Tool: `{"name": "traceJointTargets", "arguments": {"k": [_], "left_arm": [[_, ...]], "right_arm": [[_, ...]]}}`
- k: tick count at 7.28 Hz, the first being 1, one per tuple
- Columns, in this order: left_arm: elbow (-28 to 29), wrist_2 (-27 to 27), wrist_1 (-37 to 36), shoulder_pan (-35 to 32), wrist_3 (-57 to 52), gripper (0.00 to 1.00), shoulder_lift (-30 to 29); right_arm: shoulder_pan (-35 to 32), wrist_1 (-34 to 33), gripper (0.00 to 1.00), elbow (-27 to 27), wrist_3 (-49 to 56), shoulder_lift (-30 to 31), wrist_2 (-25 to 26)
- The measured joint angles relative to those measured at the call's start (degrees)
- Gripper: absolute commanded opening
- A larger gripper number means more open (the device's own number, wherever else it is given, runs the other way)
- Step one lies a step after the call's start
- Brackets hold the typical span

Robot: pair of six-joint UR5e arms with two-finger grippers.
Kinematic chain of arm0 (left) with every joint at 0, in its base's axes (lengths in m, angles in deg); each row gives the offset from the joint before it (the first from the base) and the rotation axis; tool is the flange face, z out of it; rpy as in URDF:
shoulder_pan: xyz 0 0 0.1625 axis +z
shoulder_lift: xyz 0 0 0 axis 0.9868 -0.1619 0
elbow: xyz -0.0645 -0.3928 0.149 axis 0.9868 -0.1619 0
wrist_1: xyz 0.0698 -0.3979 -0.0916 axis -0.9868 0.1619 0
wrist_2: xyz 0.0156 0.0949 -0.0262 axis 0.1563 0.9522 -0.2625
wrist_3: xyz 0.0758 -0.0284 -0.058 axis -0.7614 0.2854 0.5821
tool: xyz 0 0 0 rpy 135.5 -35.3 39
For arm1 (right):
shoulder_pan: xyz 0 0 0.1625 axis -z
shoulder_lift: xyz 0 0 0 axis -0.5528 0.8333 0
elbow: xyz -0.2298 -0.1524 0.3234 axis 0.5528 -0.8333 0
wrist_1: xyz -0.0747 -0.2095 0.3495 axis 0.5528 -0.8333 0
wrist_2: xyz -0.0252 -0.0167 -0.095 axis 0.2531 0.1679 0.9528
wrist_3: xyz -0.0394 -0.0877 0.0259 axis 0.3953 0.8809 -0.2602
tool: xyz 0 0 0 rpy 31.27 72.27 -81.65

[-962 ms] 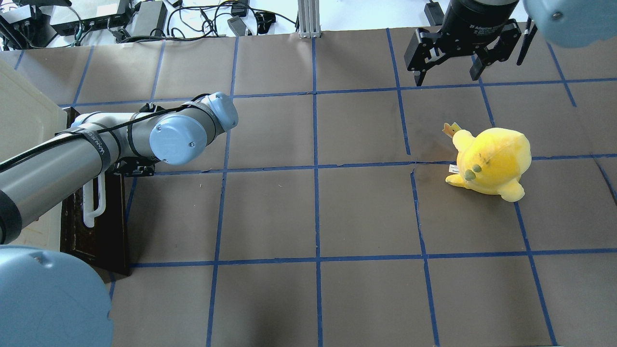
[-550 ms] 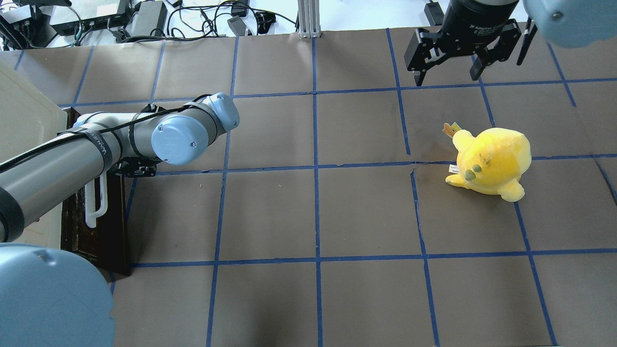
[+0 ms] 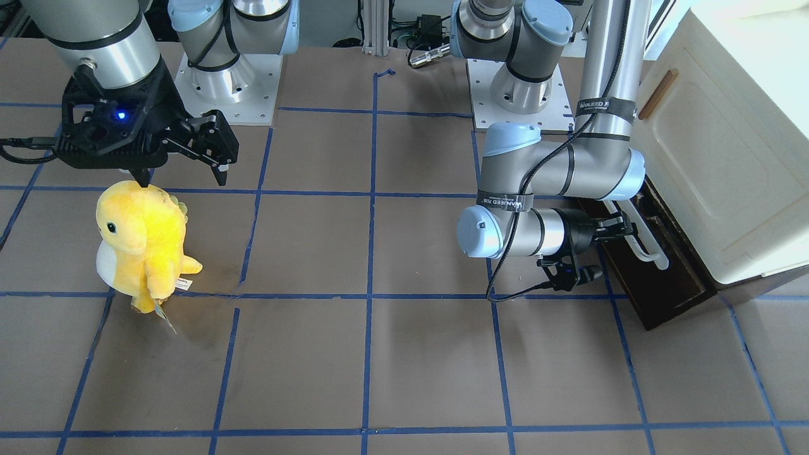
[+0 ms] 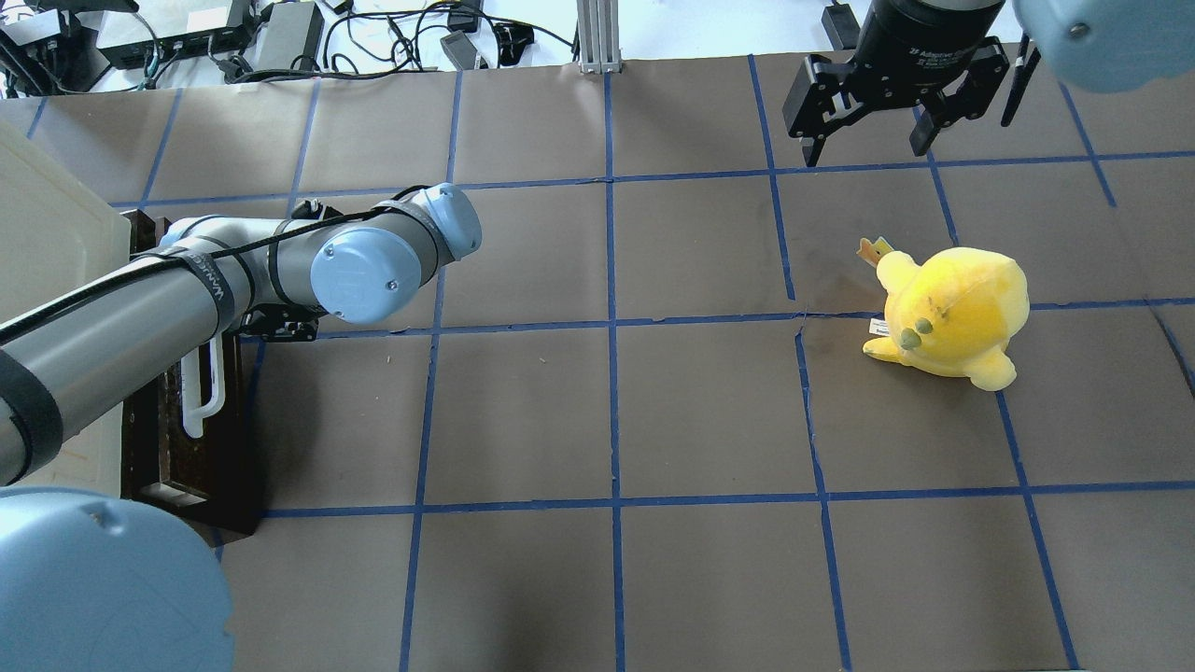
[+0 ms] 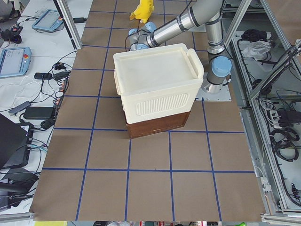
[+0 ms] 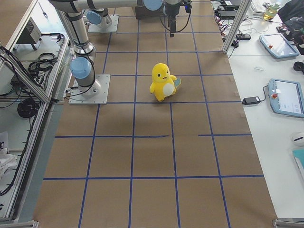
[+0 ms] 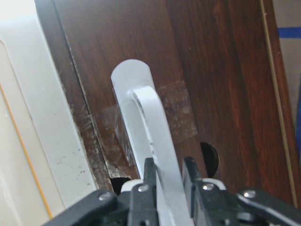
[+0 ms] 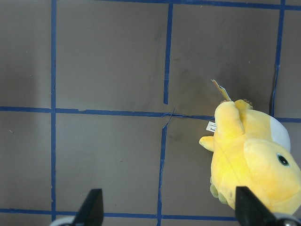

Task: Pull drawer sideways
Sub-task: 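Pull the drawer handle away from the cabinet with the left gripper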

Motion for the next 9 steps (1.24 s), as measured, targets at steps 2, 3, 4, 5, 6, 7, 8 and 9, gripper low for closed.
{"name": "traceJointTargets", "arguments": {"k": [2, 3, 4, 5, 6, 7, 8, 9], "left_arm": [[0.13, -0.51, -0.09, -0.23, -0.06, 0.27, -0.04], [0.46, -1.03, -0.16, -0.44, -0.14, 0.27, -0.09], [1.04, -1.77, -0.22, -0.97, -0.26, 0.27, -0.24], [1.65, -2.35, -0.26, -1.66, -0.34, 0.27, -0.46], [1.97, -2.77, -0.28, -2.07, -0.4, 0.27, -0.55], [2.2, -3.21, -0.29, -2.49, -0.42, 0.27, -0.58], [2.52, -3.42, -0.27, -3.05, -0.46, 0.27, -0.6], [3.04, -3.86, -0.27, -3.5, -0.5, 0.27, -0.61]], "right_arm": [[0.0, 0.0, 1.0, 0.0, 0.0, 0.0, 0.0], [0.0, 0.0, 1.0, 0.0, 0.0, 0.0, 0.0], [0.0, 0.0, 1.0, 0.0, 0.02, 0.0, 0.0], [0.0, 0.0, 1.0, 0.0, 0.04, 0.0, 0.0], [0.0, 0.0, 1.0, 0.0, 0.02, 0.0, 0.0], [0.0, 0.0, 1.0, 0.0, 0.01, 0.0, 0.0], [0.0, 0.0, 1.0, 0.0, 0.0, 0.0, 0.0], [0.0, 0.0, 1.0, 0.0, 0.0, 0.0, 0.0]]}}
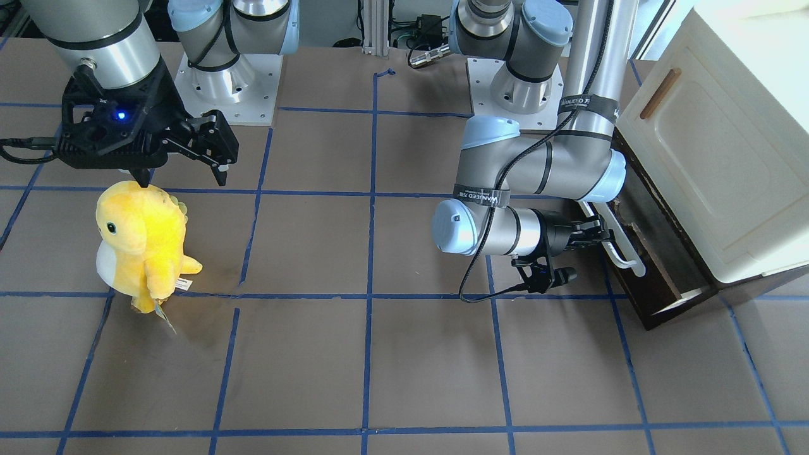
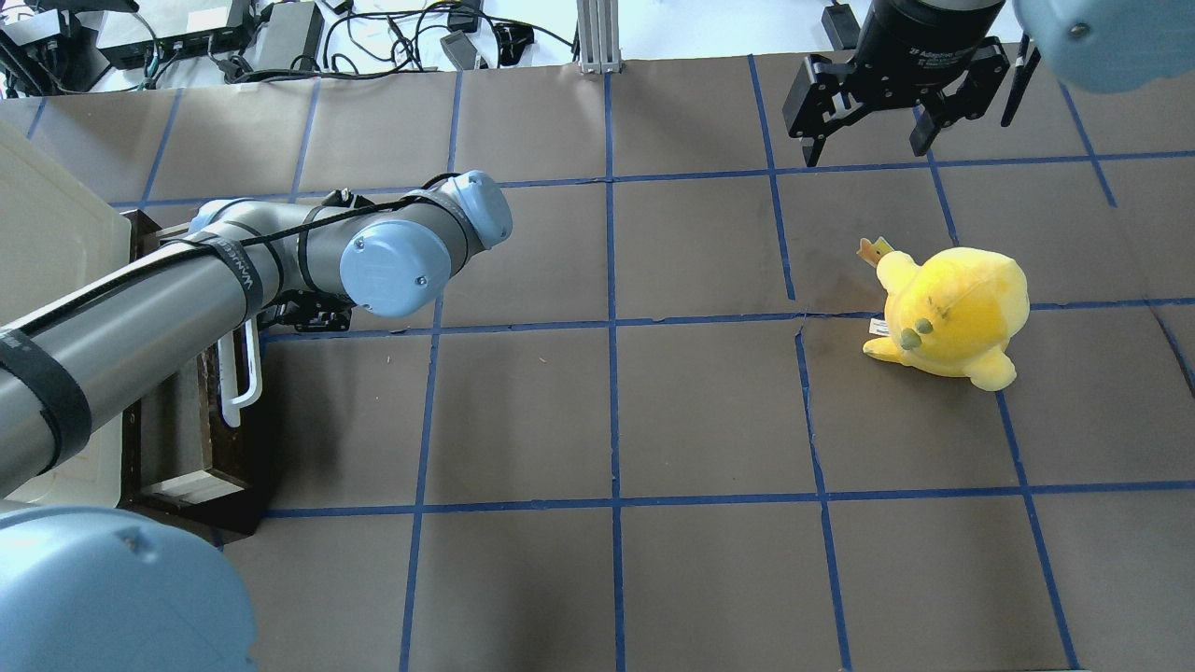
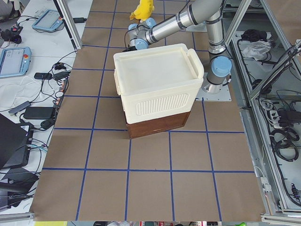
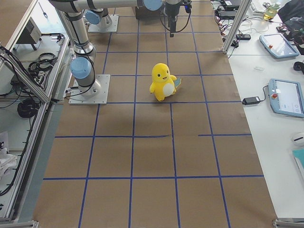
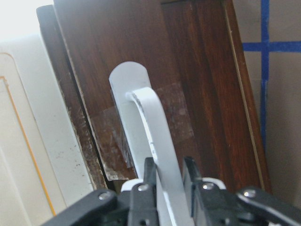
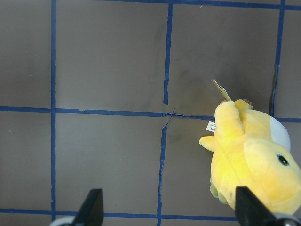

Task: Pull drawer sideways
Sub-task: 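Pull the drawer handle away from the cabinet with the left gripper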

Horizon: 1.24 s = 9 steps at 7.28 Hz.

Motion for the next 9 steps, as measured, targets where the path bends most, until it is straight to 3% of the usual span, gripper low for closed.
{"name": "traceJointTargets", "arguments": {"k": [9], "left_arm": [[2.76, -3.28, -0.1, -2.89, -0.03, 0.27, -0.77]], "right_arm": [[0.0, 0.0, 1.0, 0.0, 0.0, 0.0, 0.0]]}}
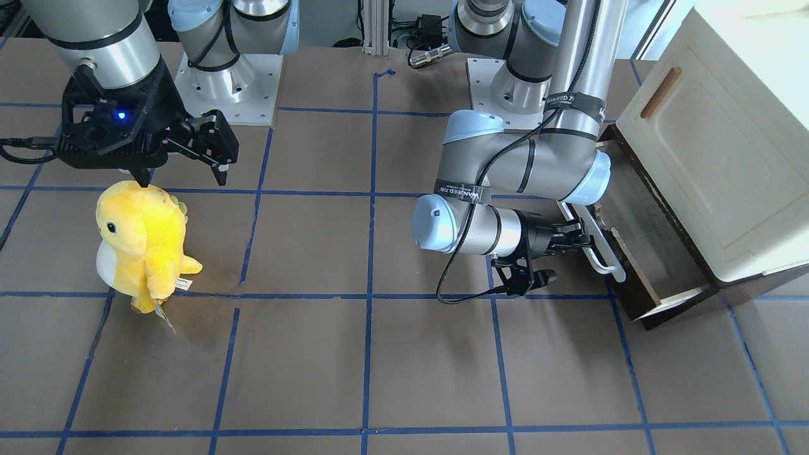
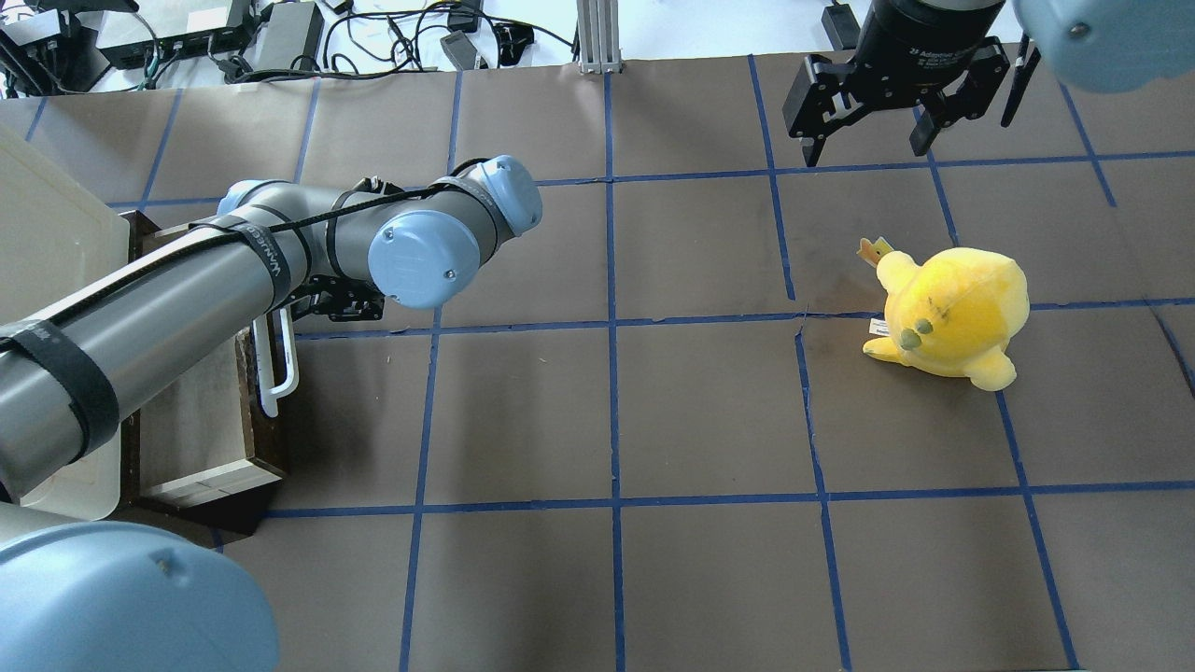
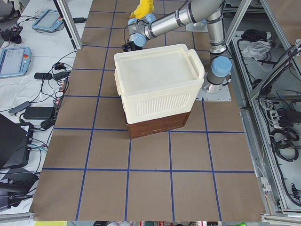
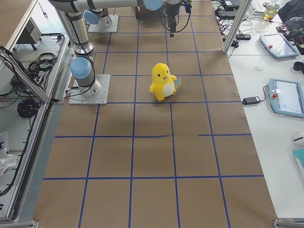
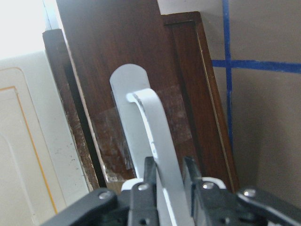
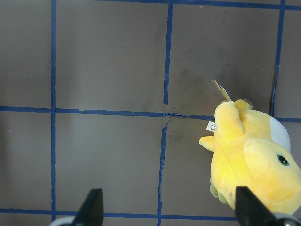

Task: Pull drawer sideways
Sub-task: 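Pull the drawer handle away from the cabinet with the left gripper, then open the left gripper and lift it off the handle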

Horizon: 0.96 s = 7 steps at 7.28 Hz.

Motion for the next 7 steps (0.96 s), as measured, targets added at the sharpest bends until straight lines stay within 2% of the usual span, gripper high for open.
{"name": "traceJointTargets", "arguments": {"k": [1, 2, 3, 4, 6, 7], "left_arm": [[0.05, -0.08, 0.0, -0.12, 0.0, 0.45, -0.06], [0.1, -0.07, 0.02, -0.15, 0.0, 0.72, -0.08], [0.12, 0.15, 0.04, -0.26, -0.07, 0.95, -0.1], [0.12, 0.32, 0.02, -0.45, -0.18, 1.0, -0.04], [1.12, 0.03, -0.13, -1.25, -2.39, 1.0, 0.57], [3.25, -2.4, -0.37, -2.36, -6.6, 1.0, 1.36]], "right_arm": [[0.0, 0.0, 1.0, 0.0, 0.0, 0.0, 0.0], [0.0, 0.0, 1.0, 0.0, 0.0, 0.0, 0.0], [0.0, 0.0, 1.0, 0.0, 0.0, 0.0, 0.0], [0.0, 0.0, 1.0, 0.0, 0.0, 0.0, 0.0], [0.0, 0.0, 1.0, 0.0, 0.0, 0.0, 0.0], [0.0, 0.0, 1.0, 0.0, 0.0, 0.0, 0.0]]}}
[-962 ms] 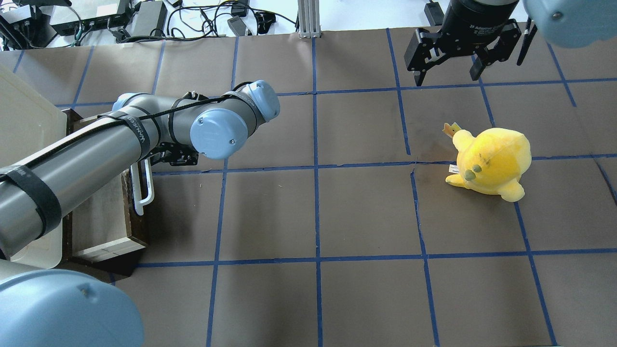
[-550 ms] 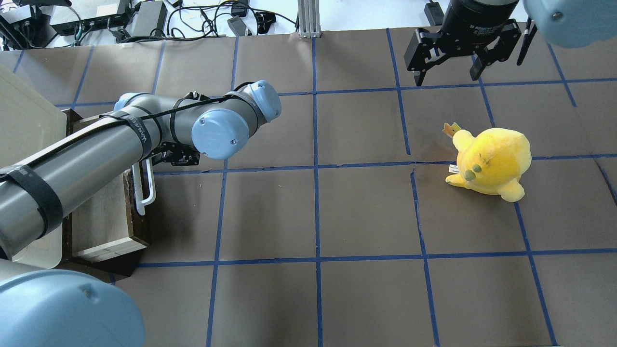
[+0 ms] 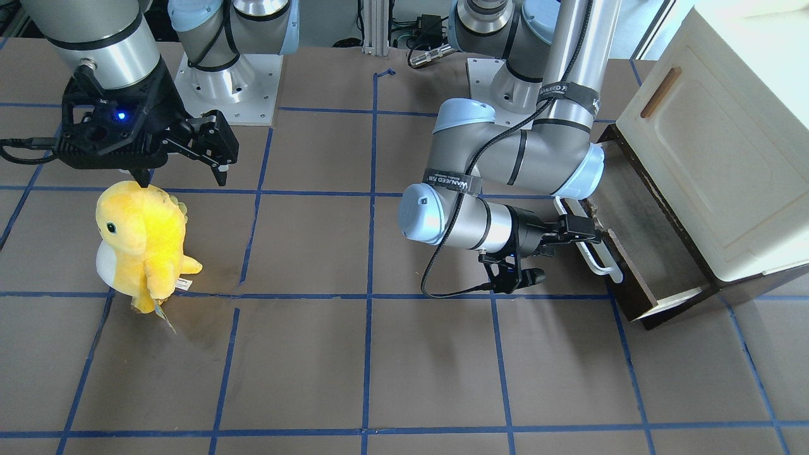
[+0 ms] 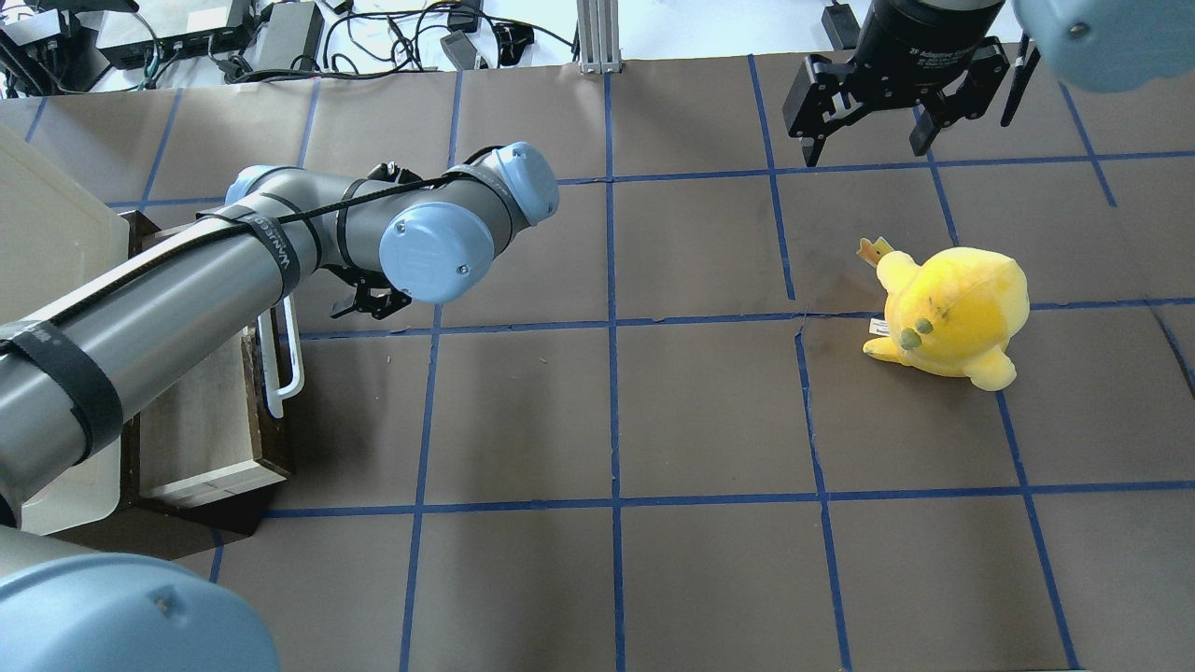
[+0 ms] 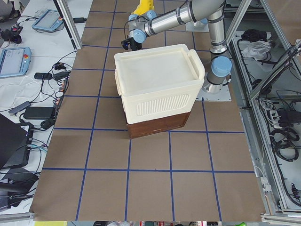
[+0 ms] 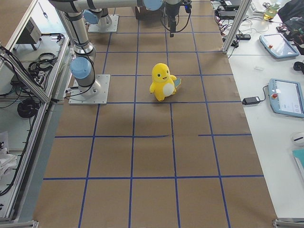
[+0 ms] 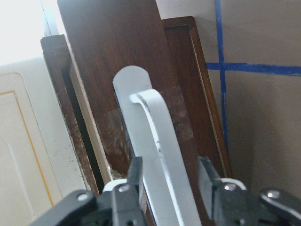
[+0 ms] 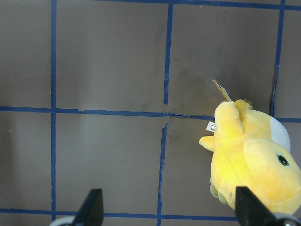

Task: Pull drawer sideways
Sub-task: 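Open the left gripper and lift it off the handle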

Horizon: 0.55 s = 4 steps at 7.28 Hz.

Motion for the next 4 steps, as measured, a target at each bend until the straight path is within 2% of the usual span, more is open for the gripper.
{"name": "traceJointTargets", "arguments": {"k": [1, 3, 4], "left_arm": [[3.26, -6.71, -0.27, -1.12, -4.71, 1.0, 1.3], [8.68, -23.53, -0.53, -2.19, -9.76, 1.0, 4.95], [10.27, -28.96, -0.48, -2.28, -12.71, 0.95, 7.71]], "right_arm": [[0.0, 0.0, 1.0, 0.0, 0.02, 0.0, 0.0], [0.0, 0.0, 1.0, 0.0, 0.02, 0.0, 0.0], [0.0, 0.0, 1.0, 0.0, 0.01, 0.0, 0.0]]}}
